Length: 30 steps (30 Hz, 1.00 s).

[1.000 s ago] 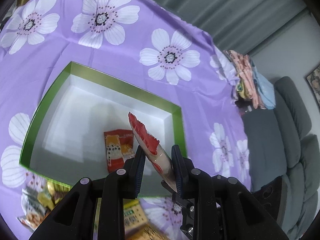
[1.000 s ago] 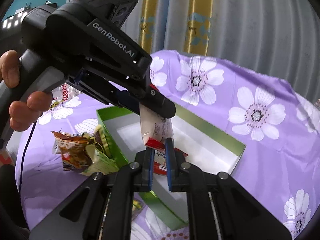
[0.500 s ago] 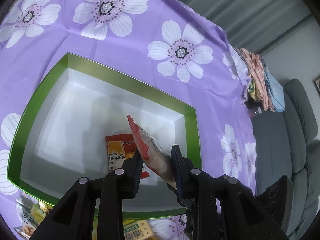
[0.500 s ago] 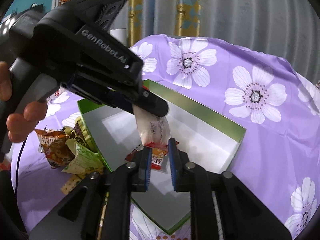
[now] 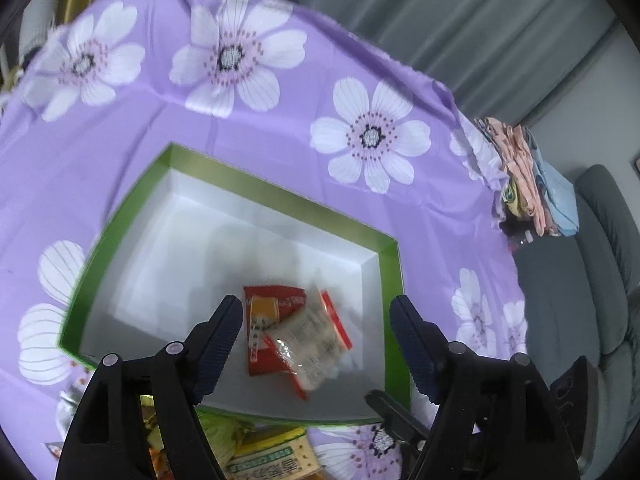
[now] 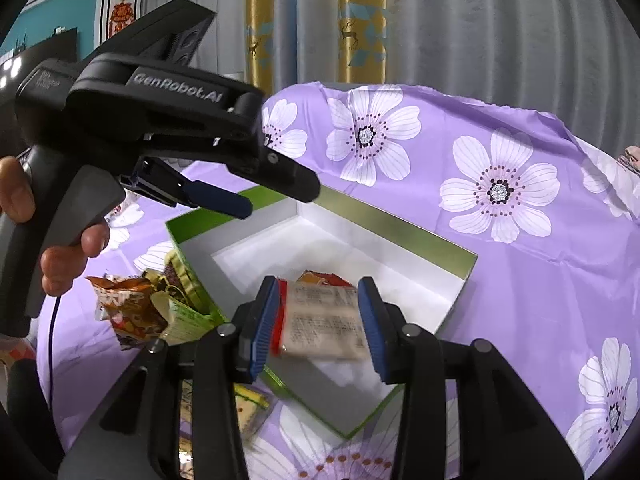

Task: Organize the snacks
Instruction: 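Open the right gripper to release the wafer packet into the box, withdraw, then move the right gripper to the yellow rice-cracker bag and grasp it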

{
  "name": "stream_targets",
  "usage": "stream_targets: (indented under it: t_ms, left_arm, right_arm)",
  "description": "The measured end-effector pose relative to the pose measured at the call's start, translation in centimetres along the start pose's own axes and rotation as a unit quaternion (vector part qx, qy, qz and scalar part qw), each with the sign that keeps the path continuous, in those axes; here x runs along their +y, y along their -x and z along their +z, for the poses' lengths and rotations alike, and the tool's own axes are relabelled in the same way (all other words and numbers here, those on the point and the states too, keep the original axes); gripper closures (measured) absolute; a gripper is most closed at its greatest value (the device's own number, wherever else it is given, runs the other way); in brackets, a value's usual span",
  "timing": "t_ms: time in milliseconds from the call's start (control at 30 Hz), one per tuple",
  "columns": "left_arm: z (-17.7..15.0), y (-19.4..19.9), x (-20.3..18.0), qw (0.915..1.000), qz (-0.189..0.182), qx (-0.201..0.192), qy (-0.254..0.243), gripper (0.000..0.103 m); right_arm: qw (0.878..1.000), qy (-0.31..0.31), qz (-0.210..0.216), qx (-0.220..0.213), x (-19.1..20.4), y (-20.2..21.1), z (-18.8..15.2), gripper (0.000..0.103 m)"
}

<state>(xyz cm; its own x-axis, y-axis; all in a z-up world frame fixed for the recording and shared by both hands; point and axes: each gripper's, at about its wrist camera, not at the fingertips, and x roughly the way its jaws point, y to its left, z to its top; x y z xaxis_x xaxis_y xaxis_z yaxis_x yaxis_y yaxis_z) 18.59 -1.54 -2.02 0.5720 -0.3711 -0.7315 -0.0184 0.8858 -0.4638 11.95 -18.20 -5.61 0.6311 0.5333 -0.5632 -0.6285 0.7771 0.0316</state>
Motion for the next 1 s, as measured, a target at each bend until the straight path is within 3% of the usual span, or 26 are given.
stream_targets:
  t_ms: [167, 300, 400, 767, 1000]
  left_arm:
    - [-1.2, 2.4, -0.6, 0.9989, 0.027, -0.032, -0.023, 0.024]
    - [-2.6, 4.3, -1.2, 0.9960, 0.057, -0.052, -0.046, 0.015]
    - [-3.8, 5.5, -1.7, 0.9942, 0.063, -0.063, -0.060, 0.014]
    - [-9.6, 9.6, -2.6, 0.9891, 0.092, -0.091, -0.071, 0.014]
    - [-12.8, 10.3, -2.5, 0.9861, 0.117, -0.086, -0.080, 0.013]
  right_arm:
    - [0.999, -0.027, 0.014, -0.012, 0.6, 1.8, -0.4, 0.047]
    - [0.999, -0.040, 0.029, -0.009, 1.7, 3.3, -1.1, 0.043]
    - [0.998, -0.045, 0.035, -0.009, 2.7, 4.6, -1.7, 0.038]
    - [0.997, -0.052, 0.057, -0.006, 5.2, 8.3, -3.3, 0.037]
    - [0.996, -0.062, 0.064, 0.003, 6.0, 9.3, -4.5, 0.037]
